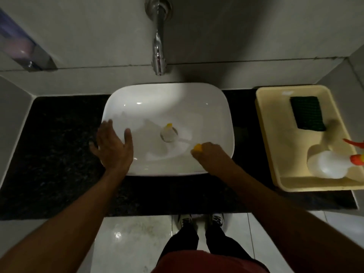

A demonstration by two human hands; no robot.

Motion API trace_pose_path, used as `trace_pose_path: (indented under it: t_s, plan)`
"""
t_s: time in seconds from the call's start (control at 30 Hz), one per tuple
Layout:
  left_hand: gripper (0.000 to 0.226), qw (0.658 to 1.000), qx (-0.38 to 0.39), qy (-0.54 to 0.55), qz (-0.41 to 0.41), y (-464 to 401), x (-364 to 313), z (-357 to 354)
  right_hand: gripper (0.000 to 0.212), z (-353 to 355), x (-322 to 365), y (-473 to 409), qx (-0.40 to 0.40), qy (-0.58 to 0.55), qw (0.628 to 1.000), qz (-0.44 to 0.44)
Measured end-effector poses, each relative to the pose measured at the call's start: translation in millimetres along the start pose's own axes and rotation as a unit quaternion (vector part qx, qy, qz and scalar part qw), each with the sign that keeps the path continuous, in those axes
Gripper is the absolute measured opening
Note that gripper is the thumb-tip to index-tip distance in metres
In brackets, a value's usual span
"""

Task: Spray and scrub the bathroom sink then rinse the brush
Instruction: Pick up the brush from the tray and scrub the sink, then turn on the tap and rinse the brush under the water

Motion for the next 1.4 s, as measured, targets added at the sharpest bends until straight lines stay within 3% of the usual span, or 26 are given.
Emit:
trace_pose_path:
  t_s: [0.1, 0.17, 0.27, 0.43, 0.5, 0.57, 0.8, 1.07, 1.2, 1.4]
  plan:
    - [0.062, 0.987, -0.040, 0.146, -0.052, -55, -69, 27, 0.039, -10, -4, 4, 0.128, -0.262, 0.947, -0.136]
    - [0.055, 0.982, -0.032, 0.161, -0.095, -94, -118, 47, 0.041, -19, -2, 8, 0.201, -0.294, 0.917, -0.180]
    - [0.057, 0.987, -0.060, 0.111, -0.097, -131, -162, 76, 0.041, -14, 3, 8, 0.239, -0.299, 0.907, -0.174]
    - [0.045, 0.998, -0.046, 0.013, -0.036, -142, -185, 94, 0.042, -9, -1, 2, 0.299, -0.375, 0.859, -0.180]
    - [0.054, 0.999, -0.040, 0.014, -0.013, -147, -188, 92, 0.042, -9, -4, -1, 0.315, -0.407, 0.835, -0.193]
    - [0.062, 0.999, -0.042, 0.029, 0.007, -149, -191, 92, 0.042, -13, -7, -2, 0.319, -0.402, 0.834, -0.203]
    - [0.034, 0.997, -0.056, 0.047, 0.006, -146, -199, 86, 0.040, -47, 6, 1, 0.345, -0.431, 0.812, -0.190]
    - [0.036, 0.988, -0.087, 0.116, 0.050, -137, -199, 76, 0.039, -53, 10, 6, 0.342, -0.430, 0.819, -0.168]
    - [0.042, 0.986, -0.030, 0.160, 0.042, -150, -190, 76, 0.038, -52, 12, 6, 0.349, -0.433, 0.816, -0.161]
    - [0.017, 0.966, 0.054, 0.249, -0.037, -160, -180, 66, 0.039, -58, 15, 6, 0.341, -0.410, 0.829, -0.166]
Point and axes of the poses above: each hand's wrist, its own y-axis away from the middle knuckle, its own z-axis out of the back of the hand, x = y × z, the point moved 9 cm from there along -y, towards the middle knuckle, and after that the axes turned 15 degrees about -z, right-handed, at the moved point
